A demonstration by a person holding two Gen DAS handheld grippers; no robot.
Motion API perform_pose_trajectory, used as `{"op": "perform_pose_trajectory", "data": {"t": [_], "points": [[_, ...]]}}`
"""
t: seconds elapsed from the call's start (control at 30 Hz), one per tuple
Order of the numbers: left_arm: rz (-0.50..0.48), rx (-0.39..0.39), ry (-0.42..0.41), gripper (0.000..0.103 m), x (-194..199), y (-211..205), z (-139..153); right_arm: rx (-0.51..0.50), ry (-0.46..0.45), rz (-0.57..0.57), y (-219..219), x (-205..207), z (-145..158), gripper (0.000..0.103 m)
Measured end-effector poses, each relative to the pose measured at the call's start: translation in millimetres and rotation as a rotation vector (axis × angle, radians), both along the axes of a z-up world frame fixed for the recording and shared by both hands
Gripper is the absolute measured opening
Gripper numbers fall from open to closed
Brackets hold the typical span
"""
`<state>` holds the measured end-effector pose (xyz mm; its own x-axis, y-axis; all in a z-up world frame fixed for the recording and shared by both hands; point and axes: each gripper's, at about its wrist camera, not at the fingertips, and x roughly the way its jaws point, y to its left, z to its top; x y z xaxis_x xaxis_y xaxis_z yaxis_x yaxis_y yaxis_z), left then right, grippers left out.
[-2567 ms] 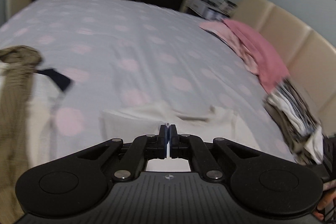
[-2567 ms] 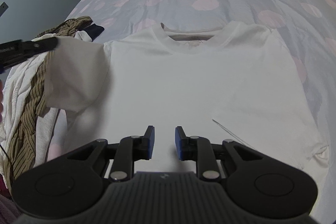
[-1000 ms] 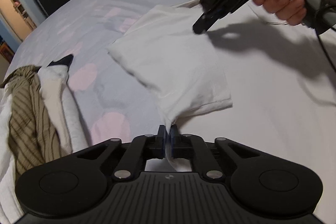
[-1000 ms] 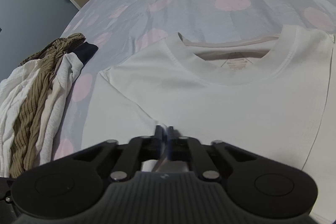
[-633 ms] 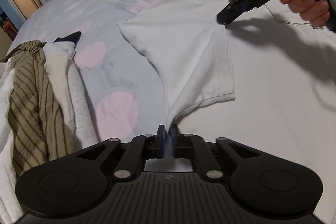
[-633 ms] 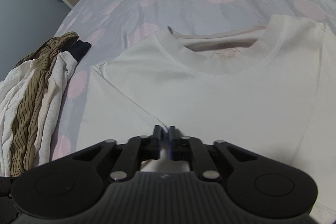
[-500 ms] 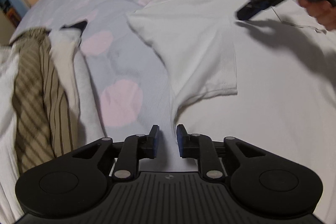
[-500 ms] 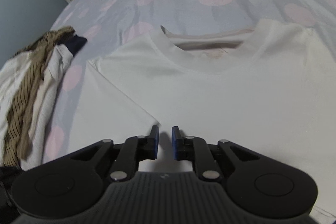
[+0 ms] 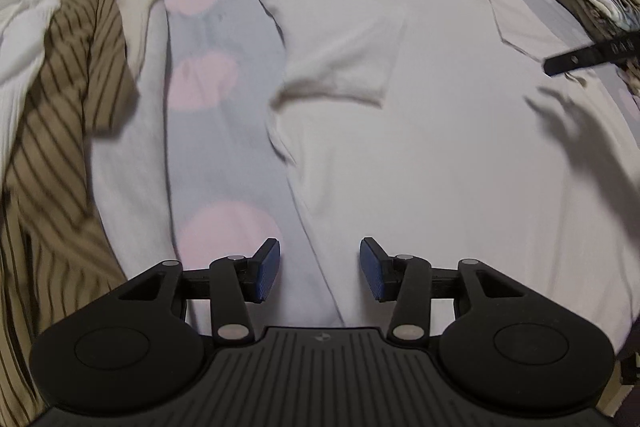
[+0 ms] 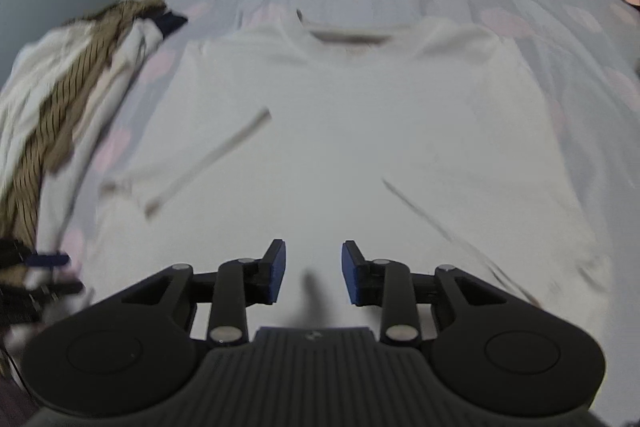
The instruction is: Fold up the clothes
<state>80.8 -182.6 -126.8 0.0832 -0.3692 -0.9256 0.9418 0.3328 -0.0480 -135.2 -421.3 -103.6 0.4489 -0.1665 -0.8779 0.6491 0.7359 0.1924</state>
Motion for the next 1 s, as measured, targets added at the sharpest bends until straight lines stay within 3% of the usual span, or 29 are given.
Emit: {"op": "perform_pose_trajectory", "data": {"t": [0.23,0.4,0.53,0.63,0.8,1.0], "points": [[0.078,0.02,-0.01,0.032,-28,31,1,-0.022,0.053,-0.044,21,-80,-5,0.036],[0.122,0.035,0.016,0.024,-41,46,0,-0.002,0.037,-0.073,41,-120,-5,0.038],[0.141,0.068,0.02,0.021,-49,46,-13,0.019,0.038,-0.095,57,-136,-8,0.038],[0.151,0.059,0.018,0.003,-53,45,-16,0.015,0.038,-0.09,67,-141,-9,0.038],[0.233,0.011,0.023,0.001,-41,58,3,0.012,0.082,-0.094,74,-151,-12,0.038],[0.28,0.017,0.047,0.002,-29,64,-6,0.04,0.117,-0.112,72,-164,-23,0.038]]}}
